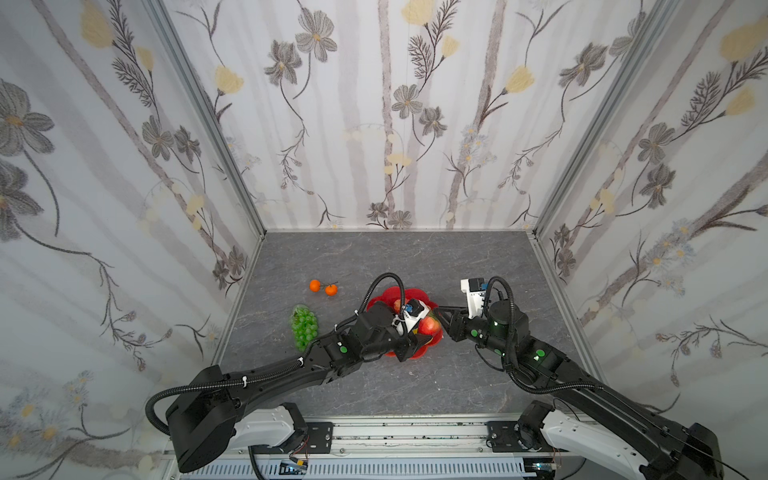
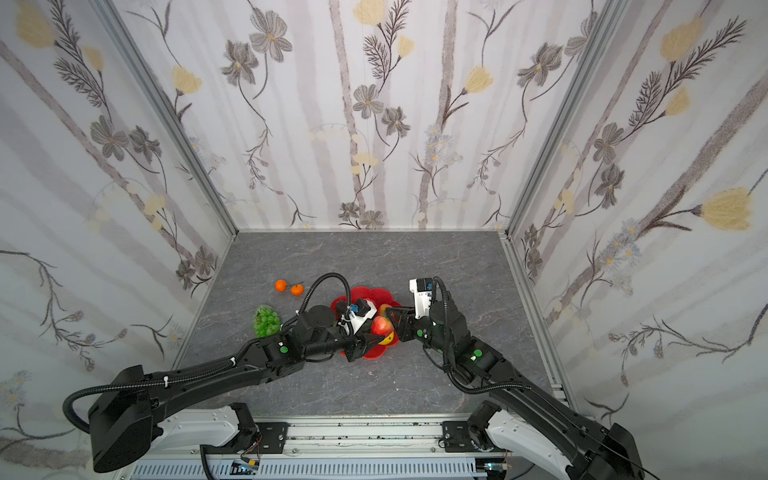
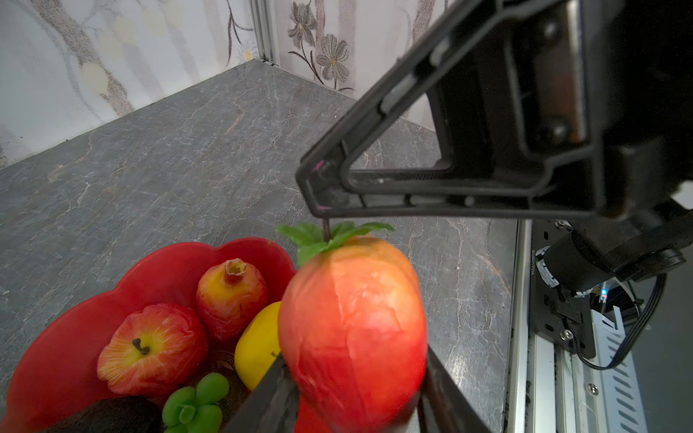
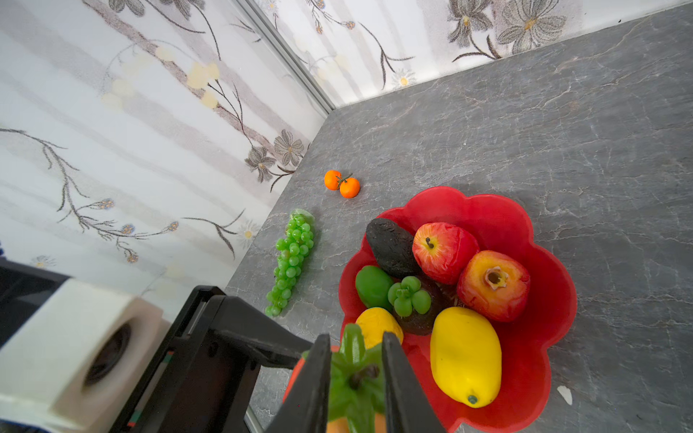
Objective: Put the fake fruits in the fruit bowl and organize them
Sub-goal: 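Grasp the red peach with the right gripper from the left gripper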
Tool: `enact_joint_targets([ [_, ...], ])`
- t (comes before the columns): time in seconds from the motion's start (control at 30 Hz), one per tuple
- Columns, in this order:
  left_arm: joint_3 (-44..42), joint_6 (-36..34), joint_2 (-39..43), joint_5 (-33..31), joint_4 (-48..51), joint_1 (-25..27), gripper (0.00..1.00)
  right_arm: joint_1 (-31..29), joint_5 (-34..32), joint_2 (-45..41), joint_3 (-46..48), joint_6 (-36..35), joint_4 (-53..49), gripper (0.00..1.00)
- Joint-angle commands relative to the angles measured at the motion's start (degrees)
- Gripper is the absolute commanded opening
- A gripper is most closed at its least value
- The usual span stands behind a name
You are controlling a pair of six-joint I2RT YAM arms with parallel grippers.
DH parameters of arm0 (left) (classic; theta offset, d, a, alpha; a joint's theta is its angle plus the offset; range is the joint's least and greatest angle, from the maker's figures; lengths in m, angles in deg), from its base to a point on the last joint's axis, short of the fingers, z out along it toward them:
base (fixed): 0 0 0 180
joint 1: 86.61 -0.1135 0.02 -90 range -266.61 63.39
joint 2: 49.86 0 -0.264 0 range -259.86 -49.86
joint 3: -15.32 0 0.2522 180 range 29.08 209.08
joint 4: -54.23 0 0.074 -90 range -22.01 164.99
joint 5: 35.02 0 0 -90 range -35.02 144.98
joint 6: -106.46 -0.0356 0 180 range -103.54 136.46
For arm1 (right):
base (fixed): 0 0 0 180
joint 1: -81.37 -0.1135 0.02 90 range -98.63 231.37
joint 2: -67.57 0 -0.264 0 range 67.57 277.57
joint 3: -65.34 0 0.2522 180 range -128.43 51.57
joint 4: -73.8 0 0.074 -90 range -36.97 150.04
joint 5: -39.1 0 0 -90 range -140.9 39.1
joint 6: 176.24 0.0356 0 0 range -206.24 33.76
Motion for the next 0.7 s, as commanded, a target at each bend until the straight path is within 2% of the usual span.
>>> enact_joint_targets([
  [0.0, 0.04, -0.8, -0.09, -0.45, -2.44, 0.02, 0.47, -0.02, 1.13, 0.58, 0.19, 0.82, 2.22, 0.25],
  [0.13, -0.05, -0.85, -0.01, -0.56, -2.48, 0.12, 0.48, 0.02, 1.45, 0.86, 0.57, 1.0, 2.62, 0.24],
  [0.67, -0.23, -1.19, -0.27, -1.31, -2.08, 0.2, 0.52, 0.07, 2.36, 1.02, 0.73, 1.08, 3.37, 0.07],
])
